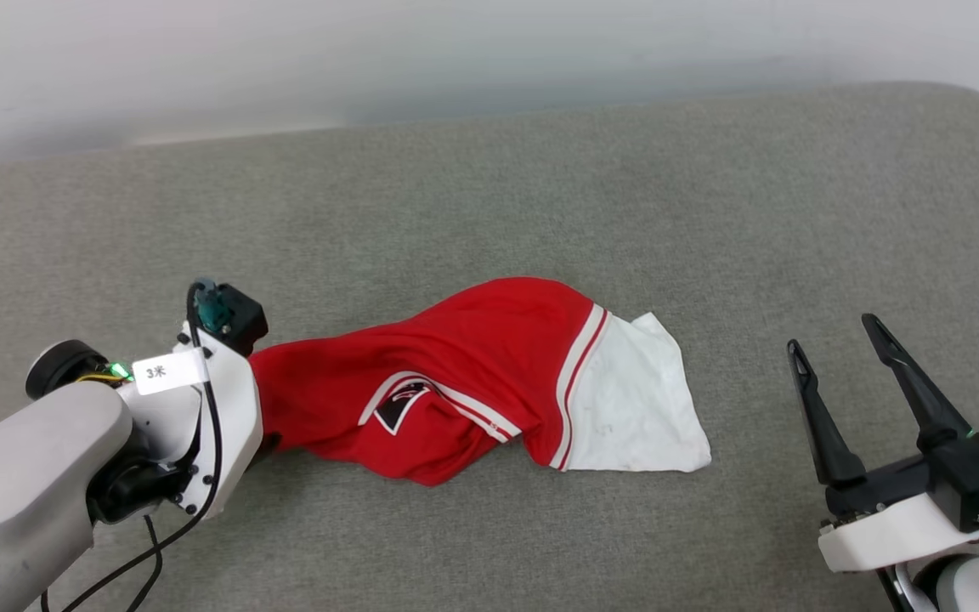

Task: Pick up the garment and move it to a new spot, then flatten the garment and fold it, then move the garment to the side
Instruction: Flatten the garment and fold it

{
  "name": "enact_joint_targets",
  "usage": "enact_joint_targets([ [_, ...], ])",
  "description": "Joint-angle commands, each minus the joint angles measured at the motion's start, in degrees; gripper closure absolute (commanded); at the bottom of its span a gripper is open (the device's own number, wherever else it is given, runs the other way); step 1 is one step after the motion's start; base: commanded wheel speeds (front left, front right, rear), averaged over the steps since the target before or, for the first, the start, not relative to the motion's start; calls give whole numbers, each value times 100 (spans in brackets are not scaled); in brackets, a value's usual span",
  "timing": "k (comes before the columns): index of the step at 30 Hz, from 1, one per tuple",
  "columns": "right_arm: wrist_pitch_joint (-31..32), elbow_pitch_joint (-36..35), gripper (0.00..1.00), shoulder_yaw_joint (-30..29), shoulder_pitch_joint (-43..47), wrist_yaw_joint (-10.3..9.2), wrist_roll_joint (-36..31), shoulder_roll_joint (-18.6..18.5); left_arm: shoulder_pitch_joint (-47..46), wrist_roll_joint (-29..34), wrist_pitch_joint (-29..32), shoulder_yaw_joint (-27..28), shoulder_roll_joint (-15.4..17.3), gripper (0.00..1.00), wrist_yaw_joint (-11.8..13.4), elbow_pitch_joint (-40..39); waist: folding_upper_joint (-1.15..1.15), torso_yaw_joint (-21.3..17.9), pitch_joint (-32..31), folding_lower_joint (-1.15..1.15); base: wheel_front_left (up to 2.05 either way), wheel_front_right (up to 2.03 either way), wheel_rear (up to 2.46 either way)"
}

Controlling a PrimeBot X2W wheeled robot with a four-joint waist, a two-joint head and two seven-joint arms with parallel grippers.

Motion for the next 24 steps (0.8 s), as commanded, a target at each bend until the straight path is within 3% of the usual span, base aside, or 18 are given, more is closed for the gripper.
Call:
enact_joint_targets([
  [1,-12,-31,0,17,-98,-4,-9,-22,-70,9,31,-27,-6,0,-22,33,0,-69,78,0,0,0,0],
  [11,-12,-30,0,94,-322,-4,-12,24,114,10,508,-393,-213,0,-286,815,0,-330,429,0,0,0,0],
  [12,-12,-22,0,67,-318,-4,-16,44,230,-3,616,-495,-239,100,-371,899,0,-354,445,0,0,0,0],
  [21,-12,-13,0,-29,-200,-4,-30,76,-114,-20,94,-177,-64,100,-459,540,0,-210,241,0,0,0,0],
  [24,-12,27,0,-72,-68,-4,-31,82,-133,14,-403,91,176,100,-284,87,0,-45,24,0,0,0,0],
])
